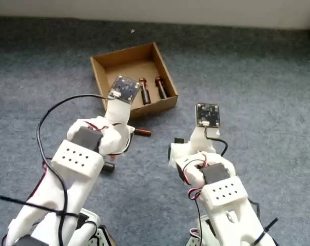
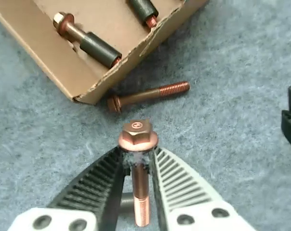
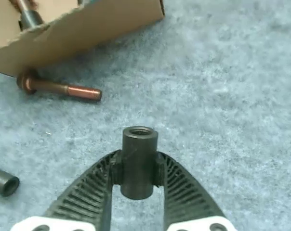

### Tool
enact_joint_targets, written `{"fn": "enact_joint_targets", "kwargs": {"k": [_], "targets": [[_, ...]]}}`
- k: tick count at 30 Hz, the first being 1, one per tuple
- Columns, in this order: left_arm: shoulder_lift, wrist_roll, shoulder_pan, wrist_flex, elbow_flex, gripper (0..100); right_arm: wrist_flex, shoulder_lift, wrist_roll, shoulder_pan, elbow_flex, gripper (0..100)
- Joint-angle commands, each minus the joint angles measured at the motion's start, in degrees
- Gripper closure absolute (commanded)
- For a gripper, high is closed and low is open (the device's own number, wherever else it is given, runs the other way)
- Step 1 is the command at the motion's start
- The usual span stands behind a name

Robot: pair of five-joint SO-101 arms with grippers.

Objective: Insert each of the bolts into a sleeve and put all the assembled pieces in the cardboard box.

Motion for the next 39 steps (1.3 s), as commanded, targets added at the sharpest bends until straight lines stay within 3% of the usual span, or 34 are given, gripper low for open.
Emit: {"fn": "enact_joint_targets", "kwargs": {"k": [1,11,18,24,28,34,39], "targets": [[-11.38,-0.62,0.40,-0.44,-0.13,100,0.92,-8.31,0.70,-2.15,1.10,99.5],[-29.85,-0.35,0.48,-4.57,0.31,100,1.27,-32.13,6.33,-4.62,10.77,99.5],[-41.01,-0.18,0.84,-15.38,8.40,100,1.19,-42.07,6.51,-9.71,15.25,99.5],[-53.85,2.37,0.92,-22.42,17.89,100,-5.67,-50.24,15.30,-12.97,24.22,99.5],[-62.99,7.65,0.92,-22.86,21.23,100,-10.59,-50.68,17.49,-15.08,30.29,99.5],[-68.70,7.91,1.01,-22.77,22.90,100,-12.35,-50.77,17.58,-18.51,31.69,99.5],[-68.26,7.91,7.25,-22.59,25.54,100,-14.73,-50.77,17.58,-21.93,31.78,99.5]]}}
